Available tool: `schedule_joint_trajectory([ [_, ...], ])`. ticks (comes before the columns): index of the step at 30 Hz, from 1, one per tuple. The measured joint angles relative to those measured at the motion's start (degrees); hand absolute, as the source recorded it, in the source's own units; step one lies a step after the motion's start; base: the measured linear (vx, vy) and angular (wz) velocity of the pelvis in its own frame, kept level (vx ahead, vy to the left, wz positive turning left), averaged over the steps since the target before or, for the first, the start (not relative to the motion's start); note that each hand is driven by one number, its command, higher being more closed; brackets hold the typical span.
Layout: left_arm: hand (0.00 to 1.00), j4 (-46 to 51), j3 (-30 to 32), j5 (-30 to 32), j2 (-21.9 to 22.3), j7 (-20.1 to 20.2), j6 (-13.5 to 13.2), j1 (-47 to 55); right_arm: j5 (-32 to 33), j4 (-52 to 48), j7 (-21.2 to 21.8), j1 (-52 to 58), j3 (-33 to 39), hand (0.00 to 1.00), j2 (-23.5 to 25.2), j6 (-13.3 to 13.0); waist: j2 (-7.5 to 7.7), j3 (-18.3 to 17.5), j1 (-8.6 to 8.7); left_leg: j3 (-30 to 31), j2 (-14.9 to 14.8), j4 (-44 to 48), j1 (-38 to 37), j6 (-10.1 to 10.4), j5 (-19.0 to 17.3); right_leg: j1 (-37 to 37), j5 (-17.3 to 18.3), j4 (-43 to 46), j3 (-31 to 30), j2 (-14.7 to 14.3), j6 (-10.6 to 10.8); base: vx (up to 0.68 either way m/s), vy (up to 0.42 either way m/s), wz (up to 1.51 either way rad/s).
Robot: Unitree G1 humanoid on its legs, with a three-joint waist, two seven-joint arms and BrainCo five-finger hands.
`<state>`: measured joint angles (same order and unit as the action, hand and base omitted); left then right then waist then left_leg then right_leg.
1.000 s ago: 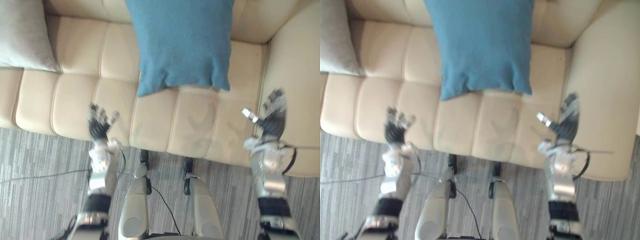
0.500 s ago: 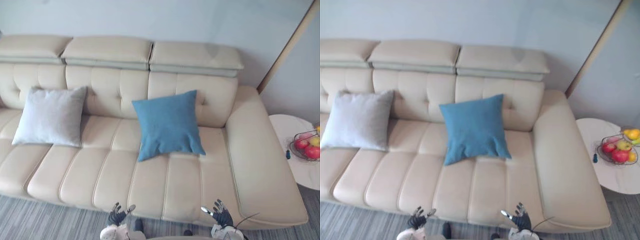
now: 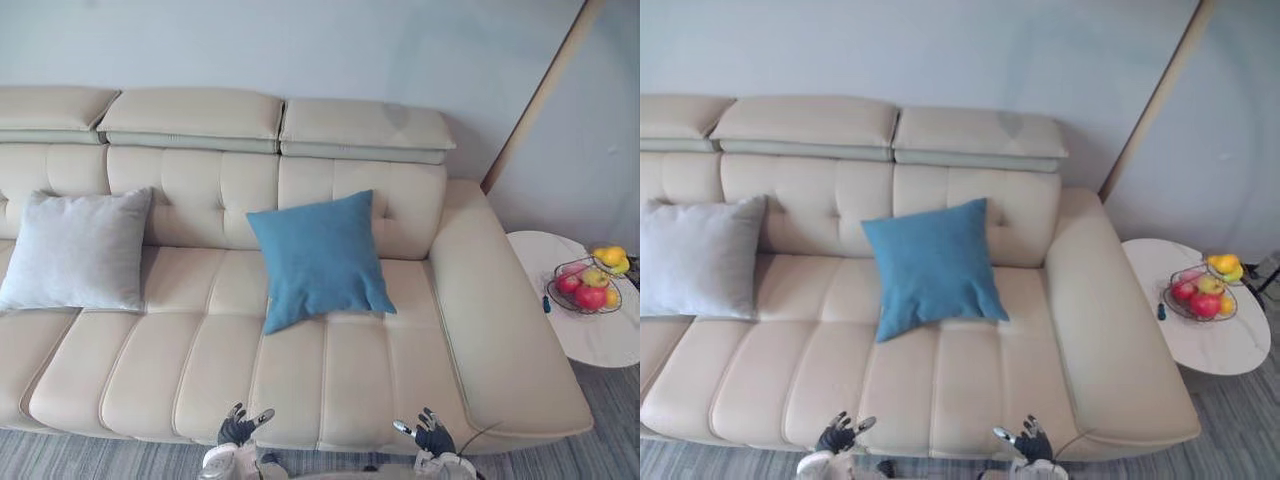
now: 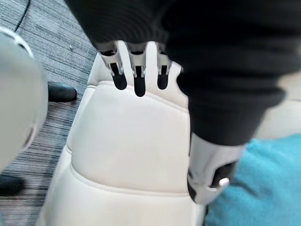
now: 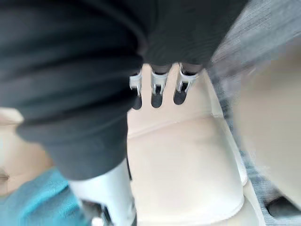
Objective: Pick up cushions and gather them together orderly.
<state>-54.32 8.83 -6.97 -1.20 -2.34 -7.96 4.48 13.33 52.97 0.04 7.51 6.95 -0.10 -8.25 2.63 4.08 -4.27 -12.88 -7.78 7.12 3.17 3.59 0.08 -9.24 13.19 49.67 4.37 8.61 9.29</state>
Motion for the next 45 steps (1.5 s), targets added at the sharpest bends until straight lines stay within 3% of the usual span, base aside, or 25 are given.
schedule_joint_trajectory([
  [2,0.00,1.5,0.0,0.1,-0.2,0.0,0.0,0.3,0.0,0.4,0.2,-0.2,-0.4,0.00,0.4,0.3,1.00,-0.7,-1.25,1.1,0.3,3.2,2.5,0.1,0.2,2.8,-0.4,3.3,-2.1,1.2,2.1,-0.13,-0.185,0.30],
  [3,0.00,2.3,0.0,0.1,-0.1,0.0,0.0,0.2,0.0,0.5,0.2,-0.6,-0.4,0.00,0.4,0.5,1.55,-1.0,-2.32,1.2,0.2,6.1,5.4,0.1,0.2,6.5,-1.5,-3.9,-3.7,1.2,2.8,-0.16,-0.194,0.04],
  [4,0.00,2.3,-0.1,0.1,0.1,-0.1,0.0,0.0,0.0,0.7,0.2,-1.0,-0.3,0.00,0.1,0.7,1.69,-1.3,-2.56,1.6,-0.2,7.1,6.3,0.2,0.2,8.1,0.9,-7.2,-3.8,0.3,3.0,-0.25,-0.213,0.07],
  [6,0.00,2.5,-3.7,-0.1,2.0,-0.1,-0.1,0.3,0.1,0.7,-0.2,-2.1,0.8,0.00,-1.1,0.9,-3.46,-1.3,-3.46,2.6,-4.1,5.4,9.3,1.1,5.2,13.2,4.1,-22.3,-0.9,-4.9,-0.9,-0.29,-0.167,0.04],
  [7,0.00,2.4,-4.1,-0.1,2.1,-0.1,-0.1,0.3,0.1,0.8,-0.3,-2.6,0.8,0.00,-1.6,0.9,-4.18,-1.1,-3.45,2.7,-4.6,4.6,9.5,1.4,6.3,13.8,4.2,-24.1,-0.3,-5.5,-0.9,-0.45,-0.191,0.16],
  [8,0.00,1.6,-5.4,-0.1,2.6,-0.2,0.0,0.0,0.1,1.7,-0.4,-3.2,0.8,0.00,-2.4,0.9,-5.89,-0.5,-3.16,3.1,-5.4,1.2,9.8,2.1,10.6,14.7,4.2,-27.7,1.1,-7.0,-1.0,-0.52,-0.183,0.43],
  [9,0.00,1.4,-6.1,0.1,2.6,-0.1,0.0,-0.4,0.2,3.0,-0.8,-3.1,0.8,0.00,-2.7,1.0,-6.32,-0.1,-2.90,2.9,-5.4,-1.8,9.8,3.0,14.9,14.5,4.1,-28.9,3.0,-7.2,-1.1,-0.45,-0.149,0.47],
  [10,0.00,1.5,-6.2,0.1,2.6,-0.1,0.0,-0.6,0.2,3.4,-0.9,-3.0,0.9,0.00,-2.8,1.0,-6.23,0.0,-2.74,2.7,-5.2,-1.9,9.8,3.1,14.9,14.3,3.9,-29.0,4.2,-6.8,-2.6,-0.34,-0.077,0.23],
  [11,0.00,2.2,-5.4,0.1,2.0,-0.2,-0.1,-1.0,0.2,4.3,-1.1,-3.3,1.1,0.00,-2.4,1.0,-3.88,0.6,-2.92,2.4,-3.0,2.8,9.8,2.7,10.3,13.4,4.6,-29.5,7.3,-4.4,-8.4,-0.24,-0.053,-0.26],
  [12,0.00,1.8,-5.3,0.2,1.8,-0.2,0.0,-1.7,0.3,4.2,-1.1,-4.0,1.1,0.00,-2.3,1.0,-3.04,1.1,-2.87,2.8,-1.7,8.1,9.8,1.6,4.8,13.1,4.9,-31.5,7.6,-3.4,-8.9,-0.29,-0.047,-0.40],
  [13,0.00,1.4,-5.3,0.2,1.8,-0.2,0.2,-1.7,0.3,4.2,-1.1,-4.1,1.1,0.00,-2.4,1.0,-3.05,1.2,-2.52,3.0,-1.5,10.3,10.0,0.9,2.5,12.8,4.4,-32.2,7.6,-3.3,-8.8,-0.25,0.032,-0.40],
  [15,0.00,1.2,-5.3,0.2,1.9,-0.1,0.7,-2.3,0.3,4.3,-1.1,-3.1,1.5,0.00,-2.0,1.1,-2.40,1.7,-2.08,4.7,-1.8,21.4,10.1,-0.1,-5.8,10.8,2.2,-32.0,8.1,-2.4,-8.5,-0.28,0.129,-0.16],
  [16,0.00,1.2,-5.3,0.2,1.9,-0.1,0.8,-2.4,0.2,4.3,-1.1,-2.8,1.5,0.00,-1.9,1.1,-2.19,1.8,-2.06,5.0,-1.9,23.8,9.9,0.2,-7.0,10.8,1.8,-32.0,8.1,-2.1,-8.3,-0.24,0.178,0.00],
  [17,0.00,1.0,-5.2,0.2,2.0,0.0,0.9,-2.6,0.3,4.2,-1.1,-2.1,2.0,0.00,-1.7,1.1,-1.82,2.0,-1.82,5.8,-2.3,29.5,8.4,0.6,-10.6,10.8,0.8,-32.4,8.2,-1.4,-7.2,-0.19,0.229,0.07],
  [18,0.00,0.3,-5.2,0.2,2.2,0.2,0.9,-2.6,0.3,4.3,-1.1,-1.8,2.6,0.00,-1.8,1.1,-2.13,1.8,-1.39,5.8,-3.5,30.5,6.3,1.4,-13.2,10.9,-0.5,-33.7,8.1,-1.3,-6.1,-0.20,0.327,0.14],
  [19,0.00,-0.6,-4.9,0.2,2.5,0.2,1.0,-2.6,0.3,4.4,-1.1,-1.8,3.7,0.00,-1.7,1.1,-3.23,1.2,-0.90,5.4,-3.3,24.3,4.3,2.4,-16.0,10.7,-1.7,-34.9,7.9,-1.6,-4.9,-0.17,0.369,0.14],
  [20,0.00,-1.2,-4.7,0.2,2.6,0.2,1.1,-2.3,0.3,4.4,-1.1,-1.8,4.3,0.00,-1.7,1.2,-3.29,0.7,-0.61,5.3,-2.3,19.4,3.0,2.1,-17.1,10.2,-2.2,-35.8,7.9,-1.7,-4.2,-0.10,0.259,0.17],
  [21,0.00,-1.5,-4.5,0.2,2.1,0.2,1.2,-2.2,0.3,4.5,-1.0,-1.8,4.7,0.00,-1.1,1.3,-2.24,0.2,-0.25,5.3,-1.1,16.4,2.0,1.9,-17.1,9.9,-2.5,-36.4,7.6,-1.2,-3.8,-0.04,0.221,0.22],
  [22,0.00,-2.0,-4.3,0.1,0.3,0.0,1.2,-2.3,0.2,5.5,-0.8,-1.6,5.8,0.00,0.6,1.6,0.43,-0.5,0.43,5.0,2.0,9.8,0.5,0.5,-12.7,9.4,-3.6,-39.0,6.6,0.3,-4.5,-0.05,0.161,0.22],
  [23,0.00,-2.8,-4.3,0.2,-0.1,0.0,1.3,-2.3,0.2,6.6,-0.8,-1.7,6.7,0.00,0.8,1.6,0.80,-0.8,0.59,5.0,3.3,7.2,-0.5,-0.2,-11.0,10.0,-4.6,-40.7,5.9,0.4,-4.6,-0.08,0.228,0.20],
  [27,0.00,-4.9,-4.2,0.3,-0.8,0.0,1.3,-1.6,0.2,9.0,-0.8,-1.1,9.9,0.00,-0.2,2.0,-0.74,-2.2,0.99,4.5,7.4,1.4,-3.3,-2.8,-7.7,12.5,-8.6,-45.1,4.0,1.3,-4.3,-0.07,0.150,0.07],
  [35,0.00,-7.5,-3.6,0.3,-2.3,0.0,1.4,-0.3,0.3,9.7,-0.8,-0.5,11.1,0.00,-0.5,2.1,-0.81,-3.1,1.08,4.6,8.1,-10.6,-9.2,-2.1,-0.6,12.4,-8.8,-46.1,3.2,0.4,-3.7,-0.05,-0.013,-0.04],
  [45,0.00,-8.2,-0.9,0.7,-2.1,0.1,1.3,0.9,0.3,9.7,-0.6,-0.4,10.8,0.00,-0.5,2.2,-1.07,-3.2,1.07,4.0,8.4,-13.0,-11.3,-2.3,0.2,14.1,-10.2,-48.1,2.7,0.3,-3.2,0.00,-0.004,0.00],
])
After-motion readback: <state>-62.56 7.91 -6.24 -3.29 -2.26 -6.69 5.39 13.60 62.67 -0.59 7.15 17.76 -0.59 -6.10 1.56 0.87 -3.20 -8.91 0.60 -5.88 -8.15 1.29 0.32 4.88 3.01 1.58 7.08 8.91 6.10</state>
